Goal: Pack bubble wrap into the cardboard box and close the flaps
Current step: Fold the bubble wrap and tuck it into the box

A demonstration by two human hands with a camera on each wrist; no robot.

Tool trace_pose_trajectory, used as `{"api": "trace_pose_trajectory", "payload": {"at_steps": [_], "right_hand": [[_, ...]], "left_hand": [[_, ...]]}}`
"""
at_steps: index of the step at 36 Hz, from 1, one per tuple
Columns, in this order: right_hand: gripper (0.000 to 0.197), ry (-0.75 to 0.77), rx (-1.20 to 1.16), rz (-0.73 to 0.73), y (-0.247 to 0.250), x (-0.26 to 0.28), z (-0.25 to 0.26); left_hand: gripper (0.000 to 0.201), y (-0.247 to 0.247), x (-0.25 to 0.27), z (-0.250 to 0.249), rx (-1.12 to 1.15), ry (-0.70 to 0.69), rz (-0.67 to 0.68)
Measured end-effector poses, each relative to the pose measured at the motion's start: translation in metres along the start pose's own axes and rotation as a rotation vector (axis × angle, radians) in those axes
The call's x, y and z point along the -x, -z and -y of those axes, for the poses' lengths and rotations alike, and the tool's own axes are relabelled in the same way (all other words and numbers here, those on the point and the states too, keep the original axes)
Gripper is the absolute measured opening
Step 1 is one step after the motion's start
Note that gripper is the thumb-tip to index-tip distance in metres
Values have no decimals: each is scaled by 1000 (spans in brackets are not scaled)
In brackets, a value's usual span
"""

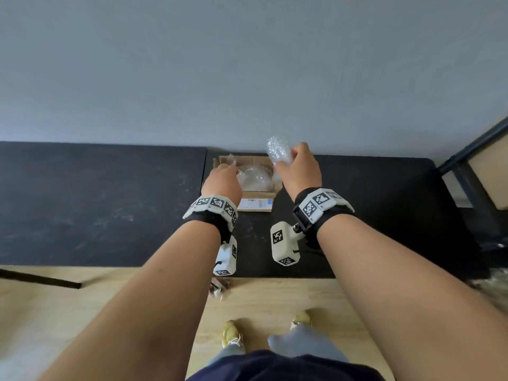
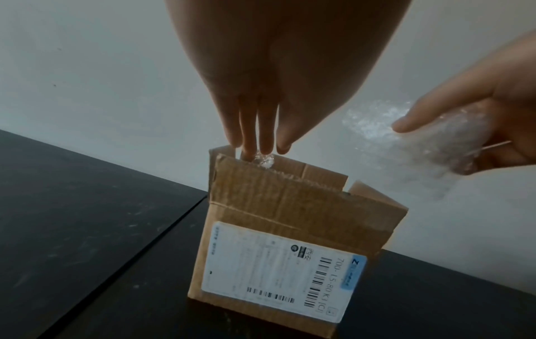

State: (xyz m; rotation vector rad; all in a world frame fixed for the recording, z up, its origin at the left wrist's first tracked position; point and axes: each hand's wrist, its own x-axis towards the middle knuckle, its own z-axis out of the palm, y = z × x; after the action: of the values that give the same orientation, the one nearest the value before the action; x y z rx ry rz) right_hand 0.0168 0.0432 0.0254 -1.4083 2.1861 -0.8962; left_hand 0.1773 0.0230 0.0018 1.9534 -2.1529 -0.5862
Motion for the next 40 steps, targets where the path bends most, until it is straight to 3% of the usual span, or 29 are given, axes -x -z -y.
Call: {"api": "trace_pose_trajectory", "payload": {"at_steps": [13, 24, 29, 32, 36, 40], "right_hand": [[10, -39, 276, 211, -30, -22, -5], [28, -112, 478, 230, -43, -22, -4], [34, -131, 467, 119, -55, -17, 3], [40, -68, 492, 79, -59, -12, 6], [37, -20, 555, 96, -63, -9, 4], [25, -76, 600, 119, -66, -14, 2]], "left_hand": [[38, -19, -50, -6, -144, 0, 275], [40, -13, -61, 0, -264, -71, 325], [48, -13, -59, 10, -291, -171, 290], [56, -13, -59, 13, -311, -243, 282], [63, -12, -60, 14, -364, -309, 318], [53, -14, -57, 12, -422, -344, 311]]}}
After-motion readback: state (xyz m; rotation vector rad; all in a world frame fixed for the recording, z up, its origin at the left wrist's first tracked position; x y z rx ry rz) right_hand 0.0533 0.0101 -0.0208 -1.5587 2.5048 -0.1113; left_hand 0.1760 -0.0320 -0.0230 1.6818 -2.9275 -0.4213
